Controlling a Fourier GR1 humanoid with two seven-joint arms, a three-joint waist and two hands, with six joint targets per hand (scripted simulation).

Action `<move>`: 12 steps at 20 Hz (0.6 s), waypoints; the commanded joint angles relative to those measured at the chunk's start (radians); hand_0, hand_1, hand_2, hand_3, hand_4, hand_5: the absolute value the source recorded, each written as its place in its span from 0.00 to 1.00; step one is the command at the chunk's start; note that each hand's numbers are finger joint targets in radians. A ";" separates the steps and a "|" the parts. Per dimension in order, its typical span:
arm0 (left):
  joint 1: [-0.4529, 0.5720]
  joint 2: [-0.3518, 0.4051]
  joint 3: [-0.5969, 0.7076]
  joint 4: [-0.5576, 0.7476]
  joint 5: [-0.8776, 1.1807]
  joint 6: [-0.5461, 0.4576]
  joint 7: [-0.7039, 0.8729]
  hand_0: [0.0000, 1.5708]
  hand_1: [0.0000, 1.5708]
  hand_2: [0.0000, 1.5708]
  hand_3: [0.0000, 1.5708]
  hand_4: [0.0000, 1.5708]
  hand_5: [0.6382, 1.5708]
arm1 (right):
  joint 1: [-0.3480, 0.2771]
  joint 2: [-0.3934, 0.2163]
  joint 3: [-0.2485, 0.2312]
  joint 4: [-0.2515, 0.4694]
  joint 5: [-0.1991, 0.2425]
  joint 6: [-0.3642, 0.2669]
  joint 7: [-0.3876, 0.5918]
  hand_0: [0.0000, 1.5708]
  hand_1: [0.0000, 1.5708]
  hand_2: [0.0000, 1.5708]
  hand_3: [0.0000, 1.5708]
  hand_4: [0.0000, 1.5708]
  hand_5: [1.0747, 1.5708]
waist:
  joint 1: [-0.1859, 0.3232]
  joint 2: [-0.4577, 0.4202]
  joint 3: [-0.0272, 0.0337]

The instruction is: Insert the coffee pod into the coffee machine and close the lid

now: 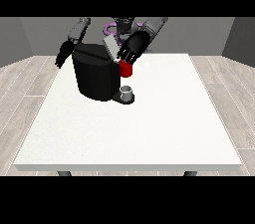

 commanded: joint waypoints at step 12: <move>0.024 0.001 -0.075 -0.009 -0.110 0.094 -0.038 0.74 0.74 0.76 0.68 0.00 1.00 | 0.046 0.027 0.016 0.000 0.018 -0.030 -0.026 0.00 0.00 0.00 0.00 0.00 1.00 | -0.009 -0.011 0.0000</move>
